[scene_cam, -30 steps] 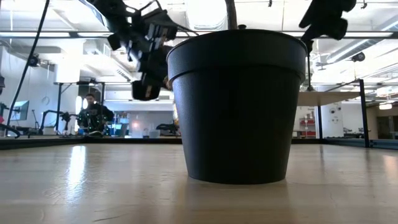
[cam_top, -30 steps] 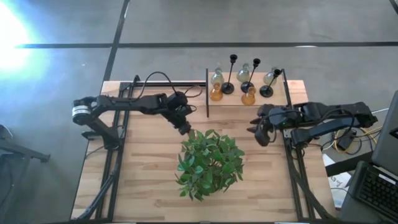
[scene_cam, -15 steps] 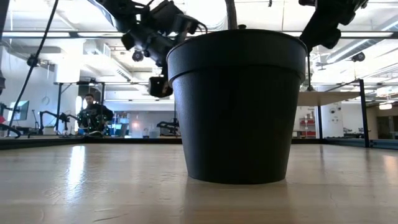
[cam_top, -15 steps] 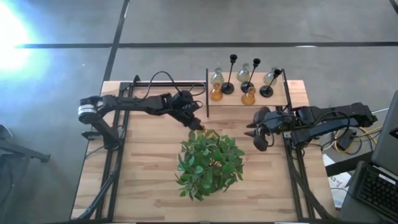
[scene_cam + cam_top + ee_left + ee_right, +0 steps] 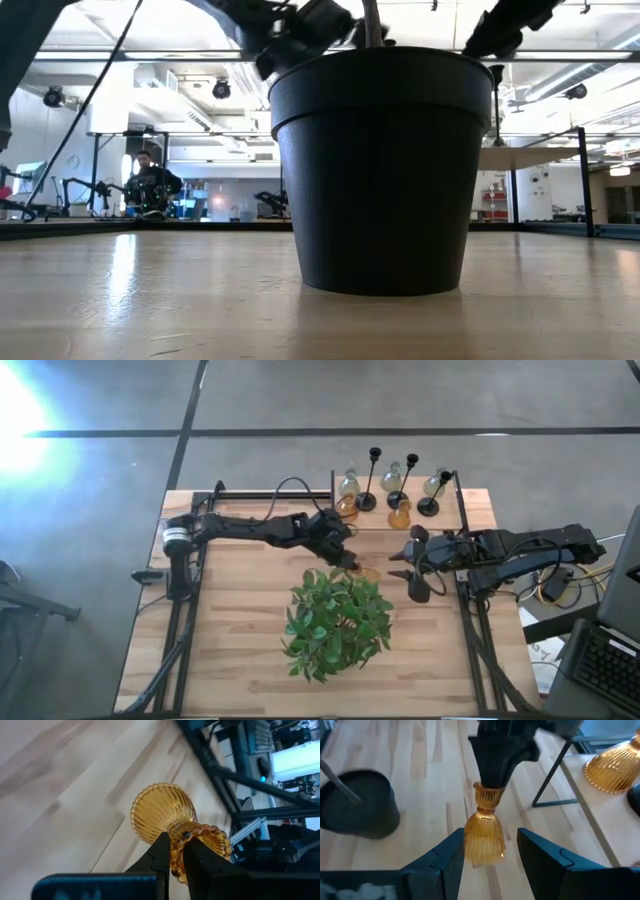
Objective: Pick & Place candle stick holders
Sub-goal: Put the yellow glass candle holder on the shelf
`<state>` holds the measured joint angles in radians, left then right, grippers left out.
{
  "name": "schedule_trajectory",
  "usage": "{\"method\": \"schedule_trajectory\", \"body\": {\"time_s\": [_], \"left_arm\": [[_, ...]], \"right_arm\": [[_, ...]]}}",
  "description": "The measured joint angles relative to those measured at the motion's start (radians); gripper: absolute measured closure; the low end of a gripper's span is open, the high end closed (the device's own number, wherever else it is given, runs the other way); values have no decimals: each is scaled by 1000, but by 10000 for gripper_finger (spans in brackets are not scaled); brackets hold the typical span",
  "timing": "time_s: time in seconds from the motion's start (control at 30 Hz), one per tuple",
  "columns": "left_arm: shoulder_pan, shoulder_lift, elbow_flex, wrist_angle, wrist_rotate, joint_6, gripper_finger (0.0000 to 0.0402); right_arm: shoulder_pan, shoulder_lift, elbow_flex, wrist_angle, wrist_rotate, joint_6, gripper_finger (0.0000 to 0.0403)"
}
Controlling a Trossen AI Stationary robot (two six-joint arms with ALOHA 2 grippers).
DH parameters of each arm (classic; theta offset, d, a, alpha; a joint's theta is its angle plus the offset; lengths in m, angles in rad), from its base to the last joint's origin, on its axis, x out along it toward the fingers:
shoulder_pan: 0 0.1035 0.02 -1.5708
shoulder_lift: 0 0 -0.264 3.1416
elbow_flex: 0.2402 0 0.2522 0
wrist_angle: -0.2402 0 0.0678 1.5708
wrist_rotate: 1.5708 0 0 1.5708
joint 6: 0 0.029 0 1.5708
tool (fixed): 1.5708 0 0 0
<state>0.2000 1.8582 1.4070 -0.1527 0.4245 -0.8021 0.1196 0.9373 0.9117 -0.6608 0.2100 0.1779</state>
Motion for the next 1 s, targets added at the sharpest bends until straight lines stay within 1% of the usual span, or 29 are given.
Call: {"method": "schedule_trajectory", "body": {"time_s": [0.17,0.3,0.4,0.7,0.83,1.0], "left_arm": [[-24,58,133,-22,-27,-1,369],[-27,75,185,-62,-52,-2,369],[-31,73,188,-69,-57,-2,369],[-43,53,183,-68,-49,-13,369],[-50,52,184,-63,-49,-17,369],[-51,52,184,-67,-51,-21,369]], "right_arm": [[0,46,-13,-10,0,-26,215],[0,94,-17,-8,-1,-33,202],[0,132,-17,1,0,-39,195],[-15,257,-17,136,3,-94,186],[-37,283,-17,171,-2,-75,186],[-44,304,-10,173,-2,-65,188]]}}
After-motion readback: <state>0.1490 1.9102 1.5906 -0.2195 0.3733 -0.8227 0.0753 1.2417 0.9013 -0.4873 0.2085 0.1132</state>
